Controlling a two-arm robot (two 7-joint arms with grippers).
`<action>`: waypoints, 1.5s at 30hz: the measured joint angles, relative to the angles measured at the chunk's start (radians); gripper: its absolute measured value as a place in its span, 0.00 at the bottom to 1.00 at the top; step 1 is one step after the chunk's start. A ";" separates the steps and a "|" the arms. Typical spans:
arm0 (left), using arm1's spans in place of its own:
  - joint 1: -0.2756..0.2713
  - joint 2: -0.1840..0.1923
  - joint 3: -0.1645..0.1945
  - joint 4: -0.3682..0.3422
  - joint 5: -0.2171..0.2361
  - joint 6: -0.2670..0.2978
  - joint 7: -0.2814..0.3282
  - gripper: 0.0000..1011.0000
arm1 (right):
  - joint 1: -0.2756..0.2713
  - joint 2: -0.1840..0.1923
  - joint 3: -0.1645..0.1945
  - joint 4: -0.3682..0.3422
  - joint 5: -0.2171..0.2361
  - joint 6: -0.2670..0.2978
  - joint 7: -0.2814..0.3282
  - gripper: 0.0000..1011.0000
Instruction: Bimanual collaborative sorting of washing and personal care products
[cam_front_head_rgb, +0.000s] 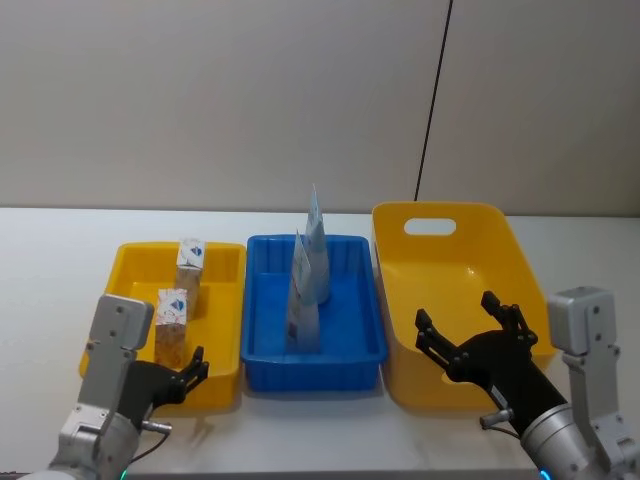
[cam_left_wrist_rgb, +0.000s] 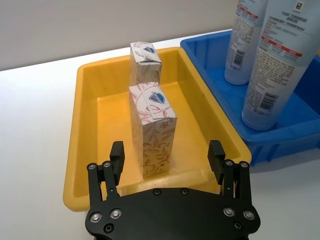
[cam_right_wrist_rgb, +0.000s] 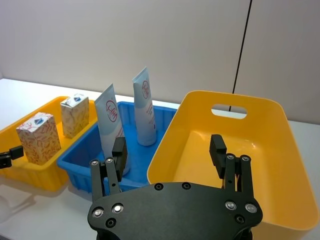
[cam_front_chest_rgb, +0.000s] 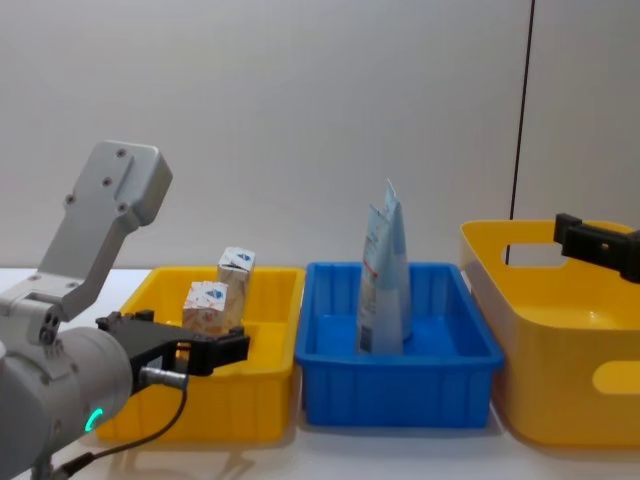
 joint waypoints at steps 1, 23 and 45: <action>-0.005 -0.001 -0.002 0.009 0.000 -0.003 -0.003 0.99 | 0.000 0.000 0.000 0.000 0.000 0.000 0.000 0.99; -0.103 -0.018 -0.013 0.133 0.006 -0.014 -0.065 0.99 | 0.000 0.000 0.000 0.000 0.000 0.000 0.000 0.99; -0.211 -0.055 -0.029 0.307 0.015 -0.058 -0.108 0.99 | 0.000 0.000 0.000 0.000 0.000 0.000 0.000 0.99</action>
